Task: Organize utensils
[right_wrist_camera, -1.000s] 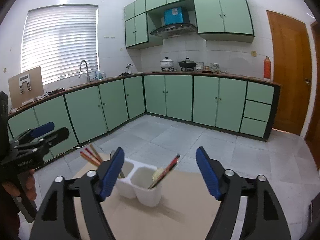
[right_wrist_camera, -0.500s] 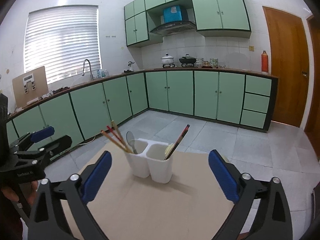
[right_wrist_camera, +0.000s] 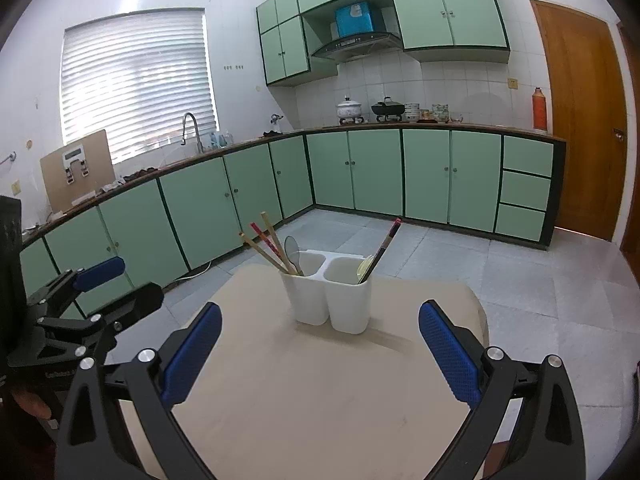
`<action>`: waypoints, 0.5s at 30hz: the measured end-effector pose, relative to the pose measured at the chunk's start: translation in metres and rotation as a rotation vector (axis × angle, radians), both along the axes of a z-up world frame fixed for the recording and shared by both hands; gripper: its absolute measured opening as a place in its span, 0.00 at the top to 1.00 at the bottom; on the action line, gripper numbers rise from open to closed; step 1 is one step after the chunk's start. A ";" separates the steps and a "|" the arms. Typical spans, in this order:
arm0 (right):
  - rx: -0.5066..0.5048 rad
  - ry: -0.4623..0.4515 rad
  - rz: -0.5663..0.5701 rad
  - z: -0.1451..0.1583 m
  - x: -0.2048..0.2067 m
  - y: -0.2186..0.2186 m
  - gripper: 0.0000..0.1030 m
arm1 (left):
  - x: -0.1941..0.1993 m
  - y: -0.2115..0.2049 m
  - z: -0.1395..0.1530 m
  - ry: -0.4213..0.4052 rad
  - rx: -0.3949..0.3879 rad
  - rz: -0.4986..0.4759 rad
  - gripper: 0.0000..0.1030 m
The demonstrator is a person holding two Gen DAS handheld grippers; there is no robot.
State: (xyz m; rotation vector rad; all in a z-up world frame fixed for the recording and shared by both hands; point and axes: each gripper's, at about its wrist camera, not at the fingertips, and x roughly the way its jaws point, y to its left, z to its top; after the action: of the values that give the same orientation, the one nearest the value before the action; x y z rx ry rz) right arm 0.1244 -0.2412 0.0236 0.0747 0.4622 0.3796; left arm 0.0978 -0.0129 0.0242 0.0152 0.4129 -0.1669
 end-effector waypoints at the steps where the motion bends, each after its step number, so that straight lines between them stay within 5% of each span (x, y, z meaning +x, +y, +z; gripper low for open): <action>1: 0.003 0.000 0.001 0.001 -0.001 0.001 0.06 | -0.002 0.000 0.000 -0.003 -0.001 0.002 0.05; 15: -0.019 -0.008 -0.008 -0.001 -0.016 0.007 0.06 | -0.014 0.001 -0.007 0.014 -0.002 0.025 0.05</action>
State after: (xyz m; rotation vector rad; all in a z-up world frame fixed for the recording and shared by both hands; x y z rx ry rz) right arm 0.1087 -0.2343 0.0230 0.0566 0.4577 0.3679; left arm 0.0833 -0.0123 0.0176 0.0069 0.4269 -0.1432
